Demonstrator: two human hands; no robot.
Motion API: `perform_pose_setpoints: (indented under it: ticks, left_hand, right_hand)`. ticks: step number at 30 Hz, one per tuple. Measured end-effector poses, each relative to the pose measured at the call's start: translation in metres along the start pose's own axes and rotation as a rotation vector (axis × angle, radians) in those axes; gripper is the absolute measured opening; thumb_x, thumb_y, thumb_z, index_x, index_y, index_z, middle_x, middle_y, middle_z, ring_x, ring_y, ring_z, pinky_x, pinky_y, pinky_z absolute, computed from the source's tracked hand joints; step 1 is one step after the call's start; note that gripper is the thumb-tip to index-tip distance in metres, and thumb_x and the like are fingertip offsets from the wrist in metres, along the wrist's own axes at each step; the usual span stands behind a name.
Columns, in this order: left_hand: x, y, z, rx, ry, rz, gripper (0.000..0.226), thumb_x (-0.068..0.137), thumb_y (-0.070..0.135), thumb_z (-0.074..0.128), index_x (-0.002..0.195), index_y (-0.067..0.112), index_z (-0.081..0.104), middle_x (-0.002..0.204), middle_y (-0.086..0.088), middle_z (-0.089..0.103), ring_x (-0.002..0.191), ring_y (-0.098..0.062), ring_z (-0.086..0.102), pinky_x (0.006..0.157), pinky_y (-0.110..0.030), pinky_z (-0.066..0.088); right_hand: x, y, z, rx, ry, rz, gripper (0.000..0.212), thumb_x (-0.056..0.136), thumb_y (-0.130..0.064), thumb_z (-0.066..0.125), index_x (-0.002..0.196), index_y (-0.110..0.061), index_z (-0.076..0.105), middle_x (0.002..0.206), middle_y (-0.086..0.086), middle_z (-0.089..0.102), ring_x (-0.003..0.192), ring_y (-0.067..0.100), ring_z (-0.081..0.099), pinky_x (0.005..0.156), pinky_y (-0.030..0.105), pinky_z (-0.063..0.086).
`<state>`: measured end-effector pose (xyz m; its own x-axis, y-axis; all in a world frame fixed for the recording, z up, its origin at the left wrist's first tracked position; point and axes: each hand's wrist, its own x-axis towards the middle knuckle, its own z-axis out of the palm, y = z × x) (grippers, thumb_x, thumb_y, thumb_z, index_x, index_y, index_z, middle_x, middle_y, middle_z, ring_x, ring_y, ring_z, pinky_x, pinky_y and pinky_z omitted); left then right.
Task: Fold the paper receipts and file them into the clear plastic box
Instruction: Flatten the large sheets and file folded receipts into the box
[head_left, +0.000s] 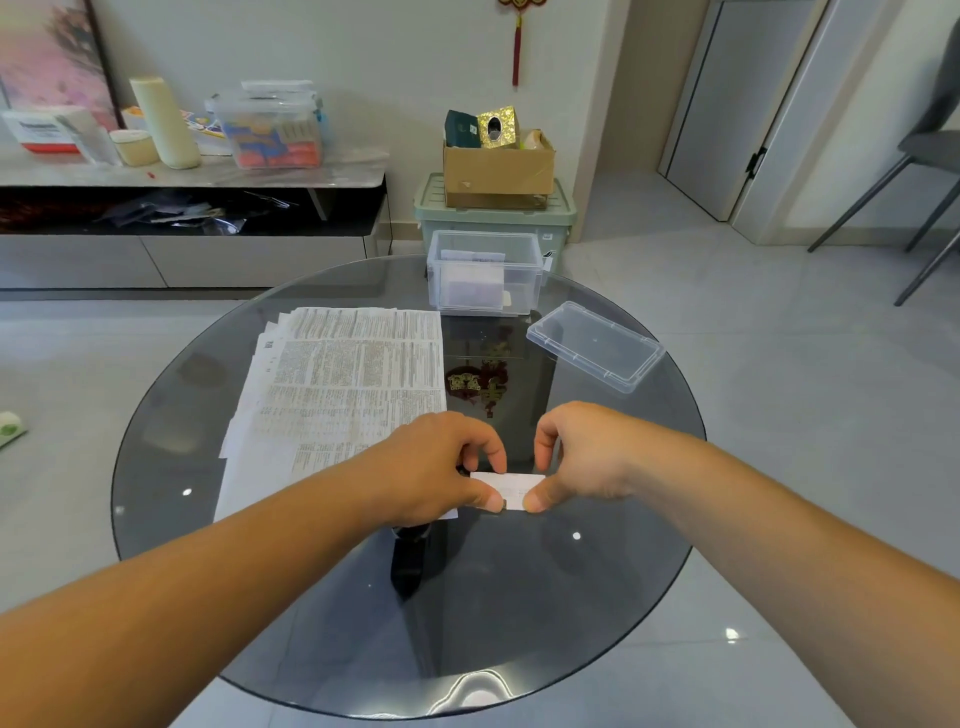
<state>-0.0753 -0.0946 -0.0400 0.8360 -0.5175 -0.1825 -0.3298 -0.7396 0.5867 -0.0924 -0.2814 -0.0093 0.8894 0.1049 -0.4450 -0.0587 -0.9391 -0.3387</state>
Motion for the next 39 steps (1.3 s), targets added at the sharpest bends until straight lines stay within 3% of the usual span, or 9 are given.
perform_pose_setpoints:
  ticks: [5, 9, 16, 20, 25, 29, 33, 37, 39]
  left_hand:
    - [0.0, 0.002, -0.004, -0.05, -0.006, -0.019, 0.026, 0.076, 0.029, 0.086, 0.099, 0.029, 0.074, 0.092, 0.001, 0.063, 0.083, -0.019, 0.06, 0.071, -0.026, 0.046]
    - [0.0, 0.002, -0.009, -0.049, -0.038, -0.054, 0.025, 0.076, 0.022, 0.086, 0.099, 0.025, 0.076, 0.084, 0.008, 0.067, 0.072, -0.009, 0.059, 0.068, -0.021, 0.048]
    - [0.002, 0.011, -0.007, 0.133, -0.021, -0.014, 0.026, 0.077, 0.037, 0.084, 0.097, 0.027, 0.072, 0.09, 0.012, 0.064, 0.082, -0.006, 0.06, 0.078, -0.029, 0.054]
    - [0.003, 0.014, -0.006, 0.124, -0.005, -0.013, 0.029, 0.073, 0.036, 0.087, 0.095, 0.026, 0.069, 0.091, 0.012, 0.064, 0.083, -0.004, 0.059, 0.08, -0.029, 0.054]
    - [0.003, 0.012, -0.006, 0.066, 0.018, 0.019, 0.03, 0.074, 0.027, 0.087, 0.088, 0.026, 0.061, 0.083, 0.01, 0.061, 0.073, -0.006, 0.057, 0.067, -0.023, 0.049]
    - [0.004, 0.008, -0.009, -0.071, 0.035, 0.014, 0.025, 0.08, 0.022, 0.083, 0.094, 0.028, 0.064, 0.085, 0.006, 0.068, 0.077, -0.011, 0.065, 0.075, -0.027, 0.057]
    - [0.007, 0.006, -0.021, -0.175, 0.038, 0.017, 0.009, 0.083, 0.023, 0.08, 0.089, 0.027, 0.074, 0.081, 0.003, 0.073, 0.075, -0.013, 0.068, 0.077, -0.031, 0.058]
    - [0.007, 0.008, -0.024, -0.231, 0.048, 0.03, 0.014, 0.083, 0.023, 0.08, 0.091, 0.024, 0.069, 0.078, 0.004, 0.075, 0.07, -0.007, 0.069, 0.072, -0.028, 0.056]
    - [0.007, 0.008, -0.025, -0.264, 0.059, 0.015, 0.016, 0.083, 0.017, 0.079, 0.093, 0.021, 0.067, 0.077, 0.002, 0.076, 0.071, -0.008, 0.072, 0.078, -0.032, 0.059]
  right_hand:
    - [0.006, 0.005, -0.001, 0.006, -0.014, -0.041, 0.034, 0.07, -0.036, 0.09, 0.087, -0.026, 0.062, 0.085, -0.007, 0.062, 0.078, 0.014, 0.058, 0.063, 0.027, 0.044]
    - [0.004, 0.009, -0.001, 0.025, -0.023, -0.08, 0.029, 0.075, -0.032, 0.087, 0.09, -0.026, 0.063, 0.085, -0.009, 0.059, 0.077, 0.013, 0.057, 0.062, 0.025, 0.042]
    - [0.002, 0.009, 0.01, 0.043, 0.05, -0.205, 0.033, 0.071, -0.037, 0.087, 0.093, -0.032, 0.063, 0.092, -0.009, 0.061, 0.081, 0.012, 0.061, 0.067, 0.029, 0.05]
    - [0.003, 0.011, 0.011, 0.054, 0.097, -0.248, 0.034, 0.07, -0.039, 0.089, 0.089, -0.03, 0.062, 0.09, -0.011, 0.062, 0.08, 0.008, 0.058, 0.064, 0.025, 0.045]
    - [0.009, 0.015, 0.011, 0.114, 0.09, -0.252, 0.038, 0.066, -0.039, 0.091, 0.087, -0.029, 0.061, 0.083, -0.009, 0.065, 0.076, 0.012, 0.06, 0.066, 0.029, 0.047]
    - [0.01, 0.02, 0.01, 0.232, 0.112, -0.279, 0.021, 0.075, -0.034, 0.086, 0.08, -0.025, 0.069, 0.074, -0.007, 0.064, 0.064, 0.006, 0.053, 0.062, 0.024, 0.043]
    - [0.01, 0.02, 0.004, 0.359, 0.158, -0.282, 0.016, 0.076, -0.032, 0.086, 0.082, -0.021, 0.076, 0.075, -0.001, 0.07, 0.061, 0.004, 0.054, 0.057, 0.019, 0.042]
    - [0.013, 0.015, 0.002, 0.388, 0.243, -0.28, 0.017, 0.074, -0.034, 0.087, 0.078, -0.021, 0.076, 0.067, -0.002, 0.066, 0.056, 0.002, 0.051, 0.052, 0.015, 0.039]
    - [0.014, 0.013, 0.001, 0.415, 0.268, -0.294, 0.016, 0.074, -0.031, 0.087, 0.076, -0.023, 0.074, 0.061, -0.007, 0.062, 0.054, 0.001, 0.05, 0.051, 0.014, 0.037]
